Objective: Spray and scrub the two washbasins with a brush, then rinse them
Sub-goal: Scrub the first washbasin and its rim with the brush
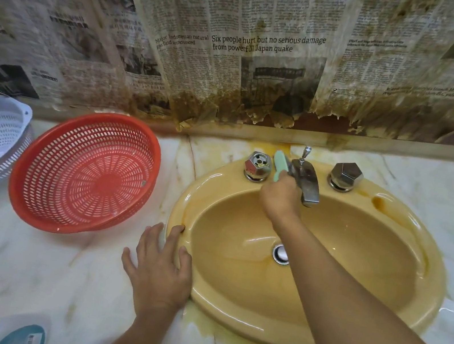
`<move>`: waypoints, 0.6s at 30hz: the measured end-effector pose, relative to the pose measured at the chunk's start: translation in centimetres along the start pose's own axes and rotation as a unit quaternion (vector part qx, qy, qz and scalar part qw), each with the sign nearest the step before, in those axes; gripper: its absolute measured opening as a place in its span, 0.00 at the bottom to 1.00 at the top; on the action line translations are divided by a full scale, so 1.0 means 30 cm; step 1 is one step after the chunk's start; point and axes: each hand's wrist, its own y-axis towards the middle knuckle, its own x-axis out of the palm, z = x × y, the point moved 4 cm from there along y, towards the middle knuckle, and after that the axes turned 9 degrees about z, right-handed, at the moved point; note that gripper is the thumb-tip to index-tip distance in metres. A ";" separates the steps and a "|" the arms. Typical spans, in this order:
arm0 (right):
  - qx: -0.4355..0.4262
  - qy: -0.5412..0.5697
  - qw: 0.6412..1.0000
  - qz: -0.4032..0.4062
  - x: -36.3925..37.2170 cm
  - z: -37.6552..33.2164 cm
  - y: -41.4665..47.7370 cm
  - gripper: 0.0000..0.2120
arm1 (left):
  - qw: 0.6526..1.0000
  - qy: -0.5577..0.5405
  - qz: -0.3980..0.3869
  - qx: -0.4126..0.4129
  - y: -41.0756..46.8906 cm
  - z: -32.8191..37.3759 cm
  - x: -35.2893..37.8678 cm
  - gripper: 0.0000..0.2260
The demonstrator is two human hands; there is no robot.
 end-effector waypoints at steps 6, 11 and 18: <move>-0.011 0.011 1.000 0.023 0.029 0.044 -0.023 0.22 | 1.000 0.011 -0.004 0.016 0.006 -0.003 0.011 0.22; 0.052 0.080 0.995 0.029 0.030 0.100 -0.045 0.25 | 1.000 0.010 -0.016 0.019 0.010 -0.008 0.016 0.21; 0.101 0.114 0.987 0.048 0.054 -0.029 0.108 0.18 | 0.999 0.008 -0.032 0.015 0.013 -0.009 0.015 0.21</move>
